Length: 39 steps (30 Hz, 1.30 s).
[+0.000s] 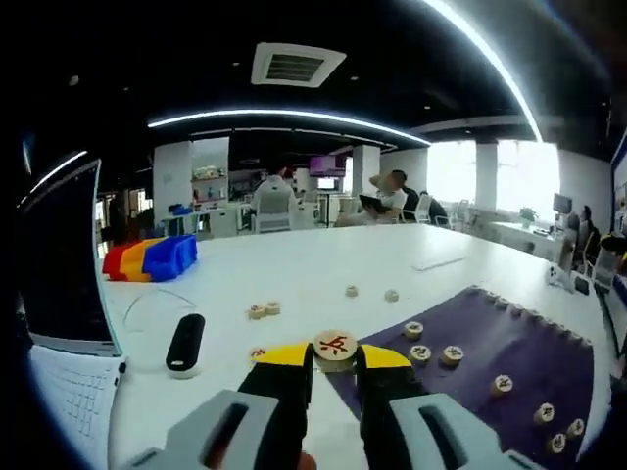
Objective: Pick up the chess pieces one by one and place each piece onto its starting position on the chessboard, setting the pieces on their correct points until all the chess pieces are arranged in the starting layout
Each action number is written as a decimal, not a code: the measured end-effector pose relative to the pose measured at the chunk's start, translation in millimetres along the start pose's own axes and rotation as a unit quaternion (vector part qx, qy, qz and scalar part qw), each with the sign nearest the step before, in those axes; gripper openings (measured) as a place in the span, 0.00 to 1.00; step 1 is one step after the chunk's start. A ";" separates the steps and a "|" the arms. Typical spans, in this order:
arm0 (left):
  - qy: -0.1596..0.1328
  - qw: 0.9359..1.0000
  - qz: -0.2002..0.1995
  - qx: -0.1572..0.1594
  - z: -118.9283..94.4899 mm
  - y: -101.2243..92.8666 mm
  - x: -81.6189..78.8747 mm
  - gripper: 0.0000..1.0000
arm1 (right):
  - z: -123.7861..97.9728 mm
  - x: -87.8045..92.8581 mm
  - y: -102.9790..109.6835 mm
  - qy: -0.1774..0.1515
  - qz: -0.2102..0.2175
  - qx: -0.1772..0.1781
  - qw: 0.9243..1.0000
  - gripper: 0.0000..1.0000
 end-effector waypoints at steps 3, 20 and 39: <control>-0.011 1.000 0.011 0.019 -1.4 -18.7 -12.6 0.20 | -0.5 -0.6 0.6 -0.002 -0.001 0.000 1.000 0.40; 0.014 0.991 0.082 0.100 78.5 -123.3 -50.3 0.20 | -3.8 7.4 -6.9 0.007 0.002 0.017 1.000 0.40; 0.129 0.980 0.112 0.097 206.0 -179.9 -30.4 0.20 | -12.8 13.2 -33.0 0.010 0.024 0.069 0.997 0.39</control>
Point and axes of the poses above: the point that each gripper's makers call its tool centre point, and the gripper's own axes: z roughly forward along the fingers, y roughly to its left, x roughly out of its underside, the point moved 8 cm from there along -z, roughly backward along the fingers, and after that the axes turned 15 degrees about y, right-handed, at the moved point
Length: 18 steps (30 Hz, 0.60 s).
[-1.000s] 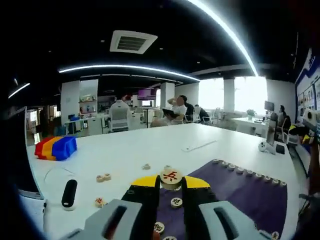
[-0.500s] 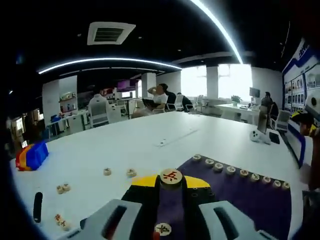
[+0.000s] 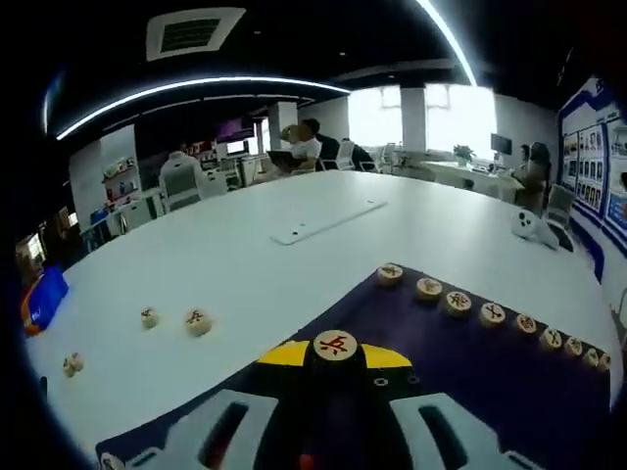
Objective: Pick up the chess pieces one by one and place each piece onto its starting position on the chessboard, setting the pieces on their correct points until all the chess pieces are arranged in the starting layout
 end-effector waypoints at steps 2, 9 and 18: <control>0.005 1.000 -0.012 -0.004 9.0 4.0 1.3 0.20 | -1.2 -0.4 -0.8 -0.003 0.001 0.000 1.000 0.39; -0.002 0.999 -0.037 -0.009 18.1 9.4 1.8 0.20 | -0.6 1.2 -7.1 -0.009 0.018 0.008 1.000 0.39; -0.007 0.999 -0.049 0.007 2.8 3.5 -2.4 0.37 | -0.1 1.8 -7.6 -0.013 0.029 0.010 0.999 0.39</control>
Point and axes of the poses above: the point that each gripper's makers call its tool centre point, and the gripper's own axes: z roughly forward along the fingers, y roughly to its left, x roughly out of its underside, the point moved 8 cm from there along -z, roughly backward along the fingers, and after that the axes turned 15 degrees about y, right-handed, at the moved point
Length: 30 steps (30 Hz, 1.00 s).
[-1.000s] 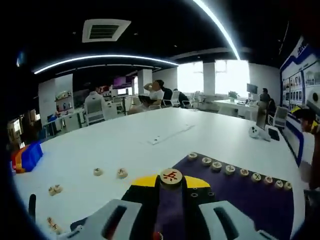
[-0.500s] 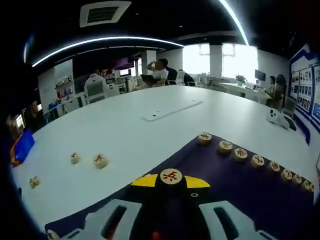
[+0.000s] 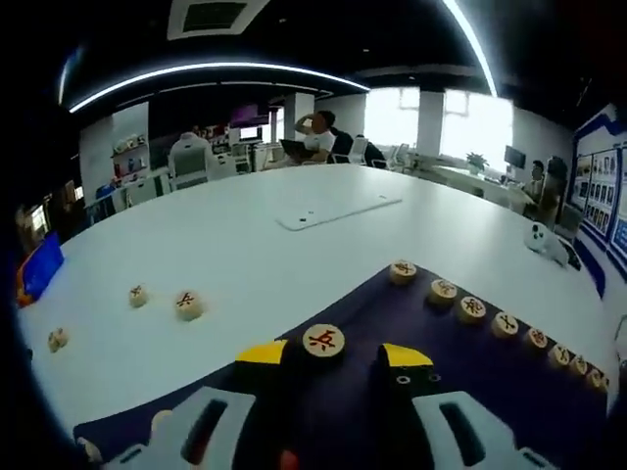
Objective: Pick up the chess pieces one by one and place each piece onto its starting position on the chessboard, setting the pieces on their correct points until all the chess pieces are arranged in the starting layout
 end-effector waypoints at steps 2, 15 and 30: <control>-0.018 1.000 -0.007 0.001 -11.3 -0.3 -5.0 0.36 | 0.1 -0.2 1.3 0.000 0.000 -0.002 1.000 0.39; -0.100 0.992 0.067 -0.026 -150.2 -19.6 -7.4 0.36 | -4.6 -3.2 3.1 -0.002 -0.007 0.002 1.000 0.39; -0.138 0.985 0.098 0.039 -240.1 -68.2 96.1 0.37 | -2.9 -6.1 10.3 0.003 -0.022 -0.008 1.000 0.39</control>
Point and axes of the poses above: the point that each gripper's makers call its tool centre point, and the gripper's own axes: z roughly forward along the fingers, y roughly to its left, x roughly out of its underside, the point moved 8 cm from there along -z, roughly backward along the fingers, and after that the axes turned 15 degrees about y, right-handed, at the moved point
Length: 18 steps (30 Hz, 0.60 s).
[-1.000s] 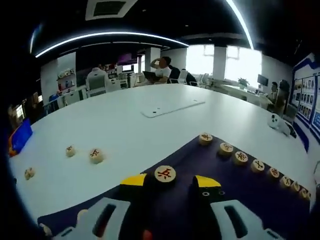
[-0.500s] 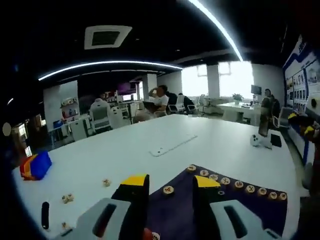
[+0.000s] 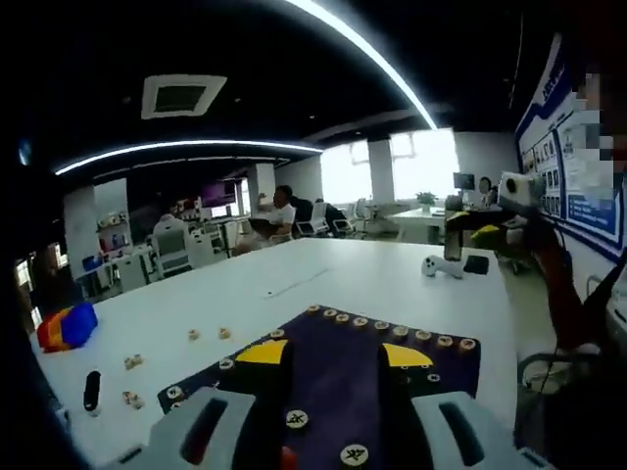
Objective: Pick up the chess pieces one by one and place each piece onto its starting position on the chessboard, setting the pieces on their correct points until all the chess pieces are arranged in the starting layout
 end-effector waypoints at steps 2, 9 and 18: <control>-0.018 1.000 -0.018 -0.007 -9.0 0.1 8.1 0.37 | -0.2 0.3 0.2 0.001 -0.001 -0.001 1.000 0.39; -0.050 0.996 -0.077 -0.014 -24.1 10.2 31.4 0.36 | 1.2 1.0 1.1 0.004 -0.003 -0.005 1.000 0.39; -0.069 0.993 -0.085 -0.043 -24.3 17.7 22.7 0.35 | 3.4 4.0 7.1 0.015 -0.017 -0.016 1.000 0.39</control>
Point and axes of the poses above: the point that each gripper's makers call its tool centre point, and the gripper's own axes: z roughly forward along the fingers, y roughly to its left, x roughly out of its underside, the point moved 8 cm from there along -z, roughly backward along the fingers, and after that the axes turned 15 degrees about y, right-handed, at the moved point
